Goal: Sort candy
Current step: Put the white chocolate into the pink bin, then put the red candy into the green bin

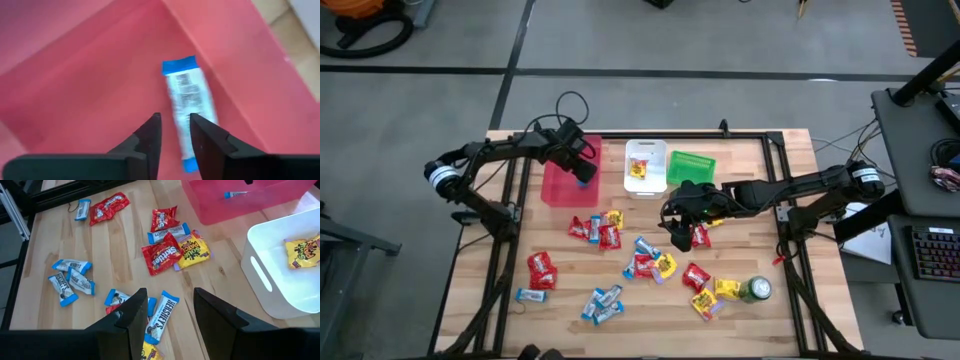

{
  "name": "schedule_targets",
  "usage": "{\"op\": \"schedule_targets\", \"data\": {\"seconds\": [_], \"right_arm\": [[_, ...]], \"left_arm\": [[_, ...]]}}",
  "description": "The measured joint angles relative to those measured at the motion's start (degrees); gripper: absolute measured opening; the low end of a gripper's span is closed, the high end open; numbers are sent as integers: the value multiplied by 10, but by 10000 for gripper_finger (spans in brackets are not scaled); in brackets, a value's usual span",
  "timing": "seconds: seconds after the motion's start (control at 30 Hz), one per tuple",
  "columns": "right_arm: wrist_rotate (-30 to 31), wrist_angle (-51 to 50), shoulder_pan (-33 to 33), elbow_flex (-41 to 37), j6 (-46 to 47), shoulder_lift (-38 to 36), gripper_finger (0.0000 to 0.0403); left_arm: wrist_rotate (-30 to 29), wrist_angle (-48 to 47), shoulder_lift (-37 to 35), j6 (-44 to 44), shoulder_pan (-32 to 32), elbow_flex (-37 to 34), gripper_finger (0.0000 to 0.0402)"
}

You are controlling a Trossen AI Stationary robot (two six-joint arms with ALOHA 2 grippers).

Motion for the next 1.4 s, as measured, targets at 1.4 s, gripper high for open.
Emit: {"op": "schedule_targets", "data": {"seconds": [1.4], "right_arm": [[-35, -308, 7, 0, 307, 89, 150]], "left_arm": [[15, 172, -382, -153, -337, -142, 81]]}}
